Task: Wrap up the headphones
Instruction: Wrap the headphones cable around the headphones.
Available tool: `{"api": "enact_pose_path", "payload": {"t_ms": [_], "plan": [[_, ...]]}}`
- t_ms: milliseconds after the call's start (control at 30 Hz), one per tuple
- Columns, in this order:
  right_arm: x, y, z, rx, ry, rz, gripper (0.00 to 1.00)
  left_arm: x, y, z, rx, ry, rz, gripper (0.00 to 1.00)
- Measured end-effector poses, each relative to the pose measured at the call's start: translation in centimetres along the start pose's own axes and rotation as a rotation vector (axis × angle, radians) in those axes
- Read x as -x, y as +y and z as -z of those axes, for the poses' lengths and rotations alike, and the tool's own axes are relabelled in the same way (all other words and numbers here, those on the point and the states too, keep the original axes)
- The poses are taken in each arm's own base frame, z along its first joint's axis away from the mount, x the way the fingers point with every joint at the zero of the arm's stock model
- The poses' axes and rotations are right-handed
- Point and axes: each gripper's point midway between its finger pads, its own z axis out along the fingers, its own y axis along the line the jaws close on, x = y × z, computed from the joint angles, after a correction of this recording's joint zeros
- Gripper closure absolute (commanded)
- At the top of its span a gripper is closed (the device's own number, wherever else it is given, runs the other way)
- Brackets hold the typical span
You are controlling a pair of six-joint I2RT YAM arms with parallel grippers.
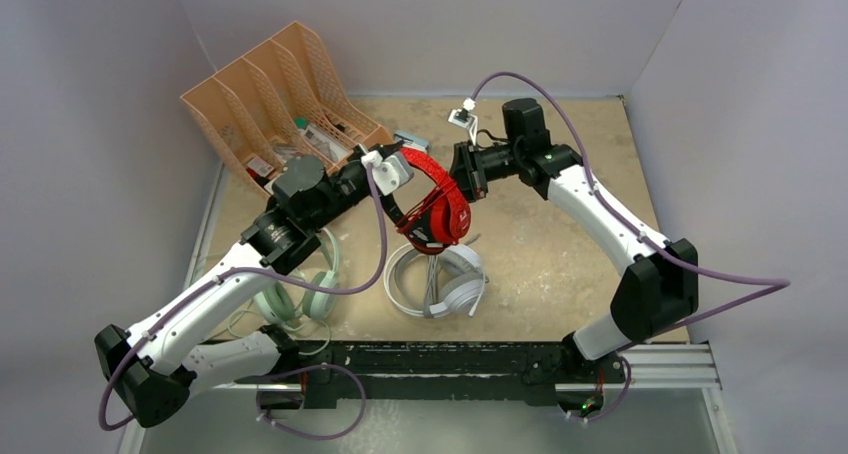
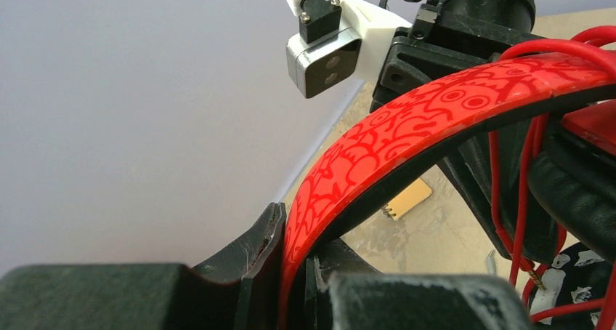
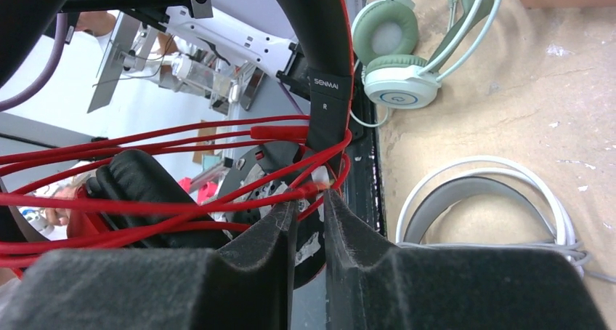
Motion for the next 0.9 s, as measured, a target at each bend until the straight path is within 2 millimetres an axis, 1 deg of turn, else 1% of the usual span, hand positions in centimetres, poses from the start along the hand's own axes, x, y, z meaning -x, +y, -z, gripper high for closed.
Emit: {"api": "enact_pose_path", "payload": {"t_ms": [333, 467, 533, 633, 667, 767, 900], "plan": [[0.8, -0.8, 1.2, -0.027, -0.035, -0.002, 0.7, 0.9, 0.0, -0.3, -0.008, -0.041, -0.019, 1.0], [1.3, -1.3, 2.0, -0.048, -0.057, -0.013, 0.66, 0.9, 0.0, -0.3, -0.007, -0.042, -0.018, 1.0], [1.5, -2.3, 2.9, -0.093, -0.08, -0.035, 0.61, 0.8, 0.1, -0.3, -0.003, -0.039, -0.012, 1.0], [1.7, -4.3, 4.7, -0.189, -0.12, -0.073, 0.54, 0.6, 0.2, -0.2, 0.011, -0.031, 0.019, 1.0], [1.7, -5.1, 5.5, -0.234, -0.137, -0.085, 0.52, 0.5, 0.2, -0.1, 0.016, -0.028, 0.033, 1.0], [1.8, -6.6, 7.2, -0.328, -0.169, -0.103, 0.46, -0.1, -0.1, 0.4, 0.031, -0.015, 0.09, 1.0], [1.4, -8.2, 9.4, -0.459, -0.194, -0.119, 0.31, -1.4, -0.6, 1.2, 0.056, 0.02, 0.169, 1.0]]}}
